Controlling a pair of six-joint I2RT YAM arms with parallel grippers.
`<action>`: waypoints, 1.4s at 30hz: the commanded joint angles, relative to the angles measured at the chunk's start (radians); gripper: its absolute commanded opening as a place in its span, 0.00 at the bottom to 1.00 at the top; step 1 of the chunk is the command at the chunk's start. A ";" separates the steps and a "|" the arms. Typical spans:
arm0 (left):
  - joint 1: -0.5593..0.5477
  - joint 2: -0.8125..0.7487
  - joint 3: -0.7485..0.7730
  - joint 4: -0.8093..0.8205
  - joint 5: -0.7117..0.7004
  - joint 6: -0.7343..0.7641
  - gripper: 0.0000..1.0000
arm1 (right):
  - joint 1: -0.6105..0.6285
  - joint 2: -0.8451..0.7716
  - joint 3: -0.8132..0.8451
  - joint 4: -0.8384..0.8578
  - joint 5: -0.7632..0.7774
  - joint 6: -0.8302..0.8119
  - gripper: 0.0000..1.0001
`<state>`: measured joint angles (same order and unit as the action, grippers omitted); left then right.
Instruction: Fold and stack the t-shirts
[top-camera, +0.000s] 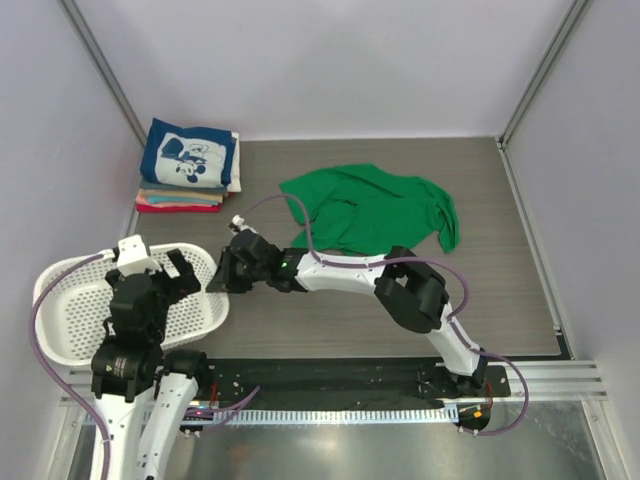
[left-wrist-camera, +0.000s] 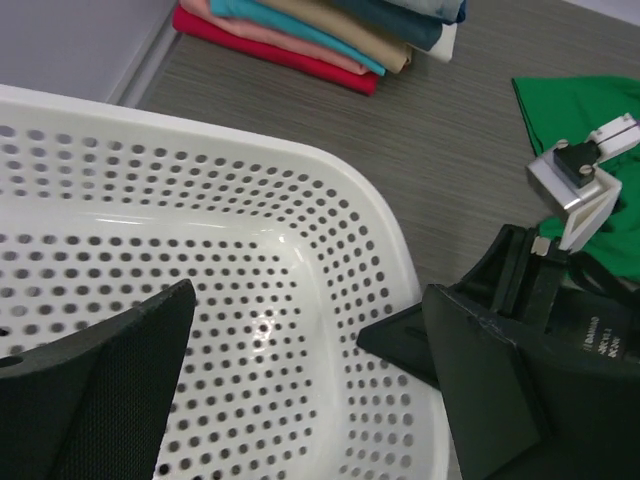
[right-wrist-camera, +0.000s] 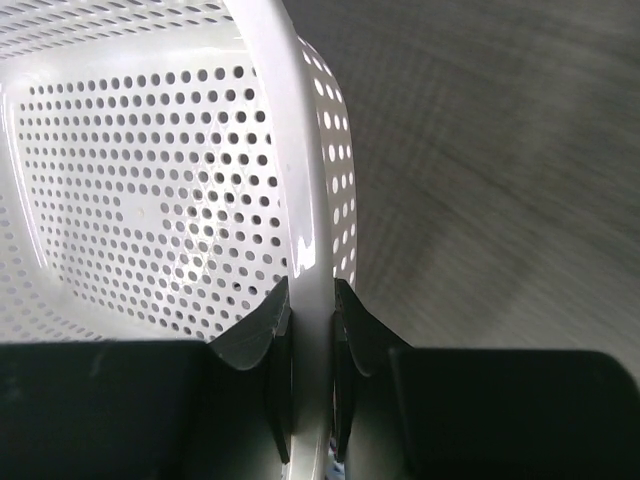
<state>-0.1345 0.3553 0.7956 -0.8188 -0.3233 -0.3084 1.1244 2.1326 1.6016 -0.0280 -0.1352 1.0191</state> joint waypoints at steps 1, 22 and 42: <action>0.039 -0.025 -0.009 0.053 0.004 -0.009 0.96 | 0.044 0.047 0.136 0.102 -0.058 0.157 0.03; 0.044 -0.035 -0.010 0.055 0.004 -0.008 0.96 | 0.115 -0.040 0.054 -0.049 0.114 0.207 0.63; 0.044 0.264 0.145 0.147 0.384 -0.052 0.89 | -0.247 -0.500 -0.293 -0.240 0.276 -0.249 0.84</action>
<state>-0.0959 0.5003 0.8738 -0.7792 -0.1394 -0.3218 0.9966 1.7794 1.3277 -0.2207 0.0788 0.9291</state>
